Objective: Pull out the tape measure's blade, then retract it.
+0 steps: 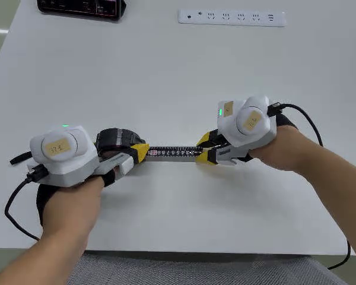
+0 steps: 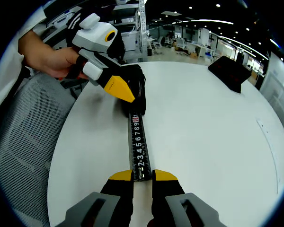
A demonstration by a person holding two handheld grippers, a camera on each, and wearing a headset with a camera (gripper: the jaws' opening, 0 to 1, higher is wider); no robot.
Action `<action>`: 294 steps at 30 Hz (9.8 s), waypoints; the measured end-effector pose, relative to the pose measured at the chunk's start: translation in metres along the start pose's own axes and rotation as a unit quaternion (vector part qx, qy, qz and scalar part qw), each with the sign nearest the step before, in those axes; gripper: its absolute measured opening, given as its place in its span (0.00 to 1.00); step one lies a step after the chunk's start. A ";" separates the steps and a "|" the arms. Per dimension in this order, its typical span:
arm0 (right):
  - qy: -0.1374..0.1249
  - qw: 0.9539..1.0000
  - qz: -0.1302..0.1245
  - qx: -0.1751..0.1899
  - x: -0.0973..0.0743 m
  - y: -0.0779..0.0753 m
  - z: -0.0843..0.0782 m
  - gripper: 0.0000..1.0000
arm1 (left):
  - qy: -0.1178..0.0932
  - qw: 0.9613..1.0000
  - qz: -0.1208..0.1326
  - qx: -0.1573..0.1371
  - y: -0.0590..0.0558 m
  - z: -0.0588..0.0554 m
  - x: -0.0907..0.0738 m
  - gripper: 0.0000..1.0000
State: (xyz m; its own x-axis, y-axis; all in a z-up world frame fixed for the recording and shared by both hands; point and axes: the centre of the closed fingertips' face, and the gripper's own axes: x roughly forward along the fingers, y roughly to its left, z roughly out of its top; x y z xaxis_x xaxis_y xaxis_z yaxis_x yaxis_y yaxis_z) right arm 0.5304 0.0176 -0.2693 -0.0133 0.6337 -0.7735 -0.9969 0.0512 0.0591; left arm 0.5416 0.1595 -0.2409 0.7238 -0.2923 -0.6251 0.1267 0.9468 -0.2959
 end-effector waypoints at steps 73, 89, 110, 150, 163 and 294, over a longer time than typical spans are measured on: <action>-0.057 0.998 0.018 -0.003 0.054 0.008 0.070 0.11 | -0.004 1.000 -0.005 -0.008 0.000 0.000 0.000 0.59; -0.068 0.997 0.020 -0.004 0.060 0.008 0.077 0.11 | -0.004 1.000 -0.005 -0.009 -0.001 0.000 -0.001 0.59; -0.065 0.998 0.019 0.005 0.060 0.010 0.076 0.13 | -0.005 1.000 -0.006 -0.004 -0.002 0.000 0.000 0.61; -0.063 0.998 0.011 0.029 0.047 0.010 0.072 0.24 | -0.032 0.998 -0.010 0.055 -0.006 0.015 -0.007 0.65; -0.065 0.997 0.009 0.032 0.043 0.011 0.070 0.25 | -0.035 0.997 -0.014 0.060 -0.008 0.015 -0.009 0.69; -0.065 0.983 -0.110 0.132 -0.109 0.049 -0.049 0.97 | 0.082 0.921 -0.170 0.340 0.018 -0.014 -0.097 0.99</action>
State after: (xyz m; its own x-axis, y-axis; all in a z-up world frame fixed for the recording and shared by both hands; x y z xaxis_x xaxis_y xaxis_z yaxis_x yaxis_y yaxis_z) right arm 0.4796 -0.0868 -0.2132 0.2275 0.6779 -0.6991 -0.9194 0.3860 0.0750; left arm 0.4641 0.2033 -0.1958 0.4584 -0.5520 -0.6965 0.7631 0.6462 -0.0098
